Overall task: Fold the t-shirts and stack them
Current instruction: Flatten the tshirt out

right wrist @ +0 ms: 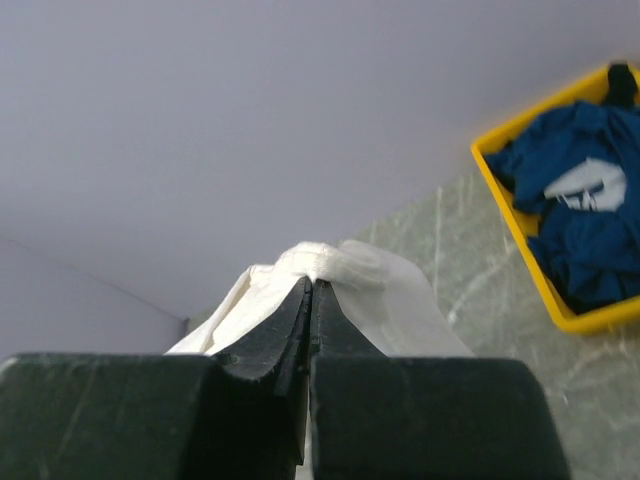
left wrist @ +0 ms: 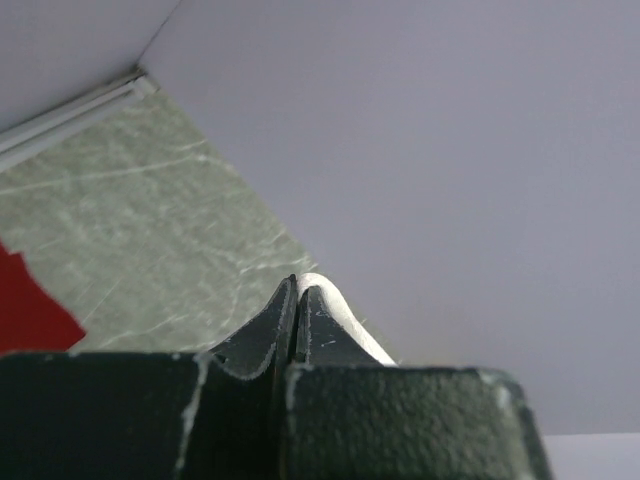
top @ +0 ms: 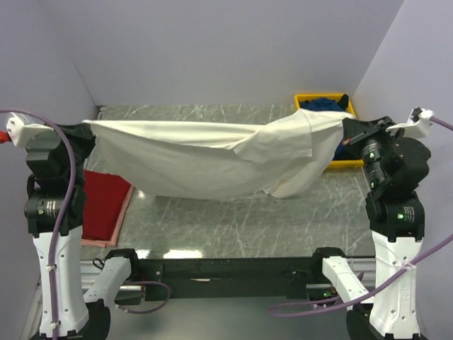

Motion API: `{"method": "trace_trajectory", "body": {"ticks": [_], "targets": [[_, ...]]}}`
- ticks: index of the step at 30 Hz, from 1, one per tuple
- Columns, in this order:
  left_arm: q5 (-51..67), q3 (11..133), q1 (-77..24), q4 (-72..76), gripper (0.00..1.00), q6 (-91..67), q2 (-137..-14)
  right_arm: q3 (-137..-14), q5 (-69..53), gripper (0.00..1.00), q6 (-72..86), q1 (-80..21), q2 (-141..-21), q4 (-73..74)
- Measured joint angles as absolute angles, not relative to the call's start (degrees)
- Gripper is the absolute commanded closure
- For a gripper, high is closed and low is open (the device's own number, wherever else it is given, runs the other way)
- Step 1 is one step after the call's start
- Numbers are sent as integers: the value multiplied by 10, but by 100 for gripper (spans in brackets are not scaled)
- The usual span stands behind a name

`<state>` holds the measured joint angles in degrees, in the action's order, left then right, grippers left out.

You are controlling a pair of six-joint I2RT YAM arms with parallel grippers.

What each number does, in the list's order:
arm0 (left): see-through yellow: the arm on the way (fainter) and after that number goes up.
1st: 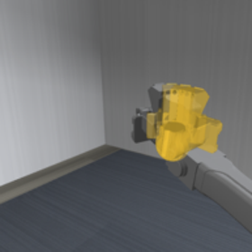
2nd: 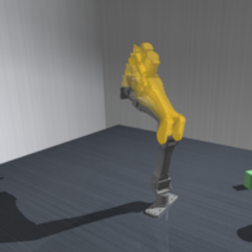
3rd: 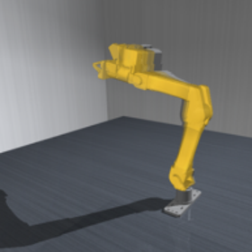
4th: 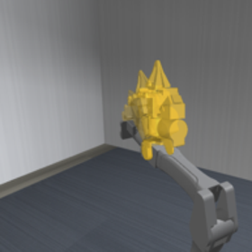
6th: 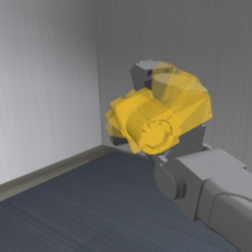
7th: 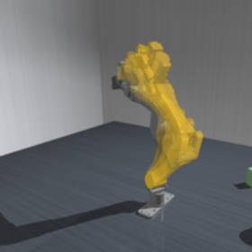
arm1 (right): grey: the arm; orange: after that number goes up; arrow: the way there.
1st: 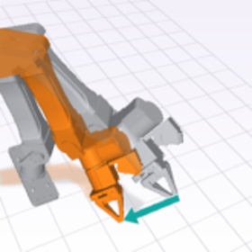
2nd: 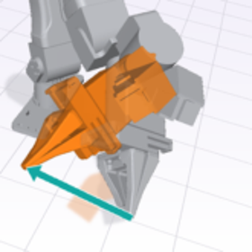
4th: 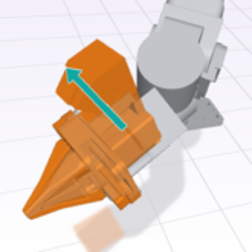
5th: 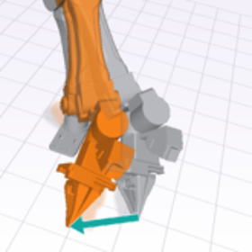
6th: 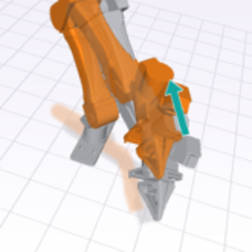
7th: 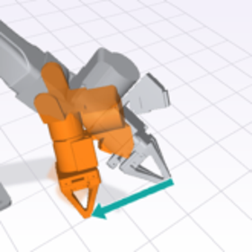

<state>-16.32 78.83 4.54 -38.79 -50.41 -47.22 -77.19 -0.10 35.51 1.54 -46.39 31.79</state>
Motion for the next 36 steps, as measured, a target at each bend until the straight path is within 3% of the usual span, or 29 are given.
{"method": "trace_trajectory", "body": {"ticks": [7, 14, 18, 22, 25, 30, 36], "targets": [[-155, 855, 45, -322, 99, -502, -548, -841, -3, 100, 355, 15, -533, 280], [-116, 937, 45, -200, 99, -500, -743, -902, -20, 100, 359, 15, -705, 188], [-81, 1080, 45, -164, 99, -491, -906, -995, -36, 100, 366, 15, -838, 150], [-43, 1305, 46, -161, 99, -485, -1080, -1129, -49, 100, 376, 16, -962, 127], [-15, 1382, 51, -154, 99, -484, -1133, -1192, -58, 100, 385, 16, -1006, 111], [14, 1260, 73, -109, 99, -490, -1060, -1141, -70, 100, 399, 16, -974, 69], [31, 942, 82, -56, 100, -508, -866, -852, -90, 100, 428, 27, -838, 3]]}}
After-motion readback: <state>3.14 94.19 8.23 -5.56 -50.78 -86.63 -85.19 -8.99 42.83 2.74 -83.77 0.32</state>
